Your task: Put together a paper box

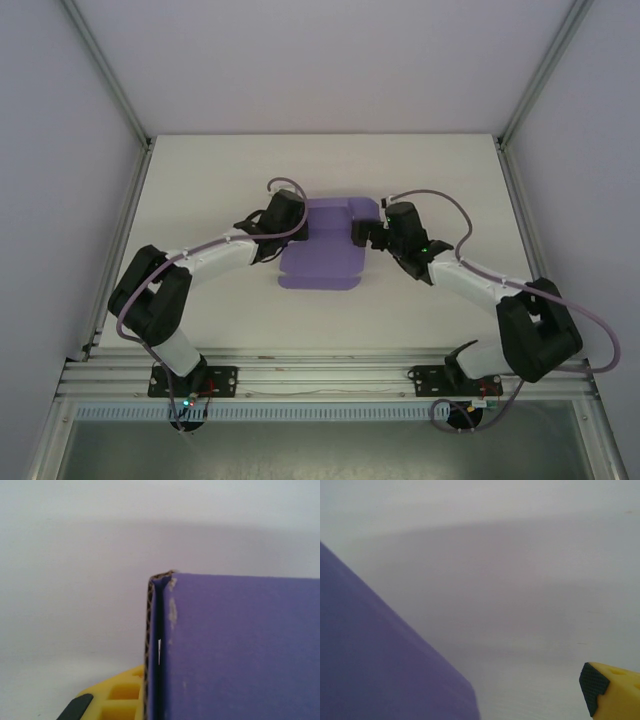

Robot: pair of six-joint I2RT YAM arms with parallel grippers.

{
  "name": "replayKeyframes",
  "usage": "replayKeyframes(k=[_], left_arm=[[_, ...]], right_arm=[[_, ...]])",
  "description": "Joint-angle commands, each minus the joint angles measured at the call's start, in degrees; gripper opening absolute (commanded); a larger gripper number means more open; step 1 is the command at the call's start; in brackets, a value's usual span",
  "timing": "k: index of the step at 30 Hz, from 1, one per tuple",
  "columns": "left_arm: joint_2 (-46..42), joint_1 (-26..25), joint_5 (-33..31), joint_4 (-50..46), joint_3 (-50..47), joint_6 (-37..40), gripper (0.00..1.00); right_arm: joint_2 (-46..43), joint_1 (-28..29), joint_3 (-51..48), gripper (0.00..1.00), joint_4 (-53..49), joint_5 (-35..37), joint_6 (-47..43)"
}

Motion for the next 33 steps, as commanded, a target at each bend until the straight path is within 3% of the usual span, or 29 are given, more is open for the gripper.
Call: replayKeyframes(k=[1,11,17,25,30,33], left_arm=[[-0.9,-0.2,3.2,1.2,1.6,-0.6,0.0],[-1.2,-0.2,3.1,-0.9,1.9,-0.5,0.0],[-2.0,-0.1,1.5,-3.3,2.0,0.7,0.0],[-2.7,1.3,1.3,-3.6,0.1,1.0,0.0],[-4.4,2.2,2.4,-1.1,-2.4,0.9,0.0],[-4.9,3.2,5.1,-1.3,-2.9,1.9,0.0]], right_arm=[[2.6,0.3,1.2,1.0,4.4,-5.2,-3.0],[3.4,3.6,1.8,1.0,5.7,6.2,-3.8],[-3.0,3.7,-0.6,1.0,2.8,6.6,-2.3],[-17.8,1.3,-2.1,1.0,-9.1,-5.9,-6.3],[-21.2,-9.1,-3.1,0.95,-9.4,-19.5,-3.2],[-18.9,-16.0,-2.1,0.83,-9.3,-28.9,-3.9]])
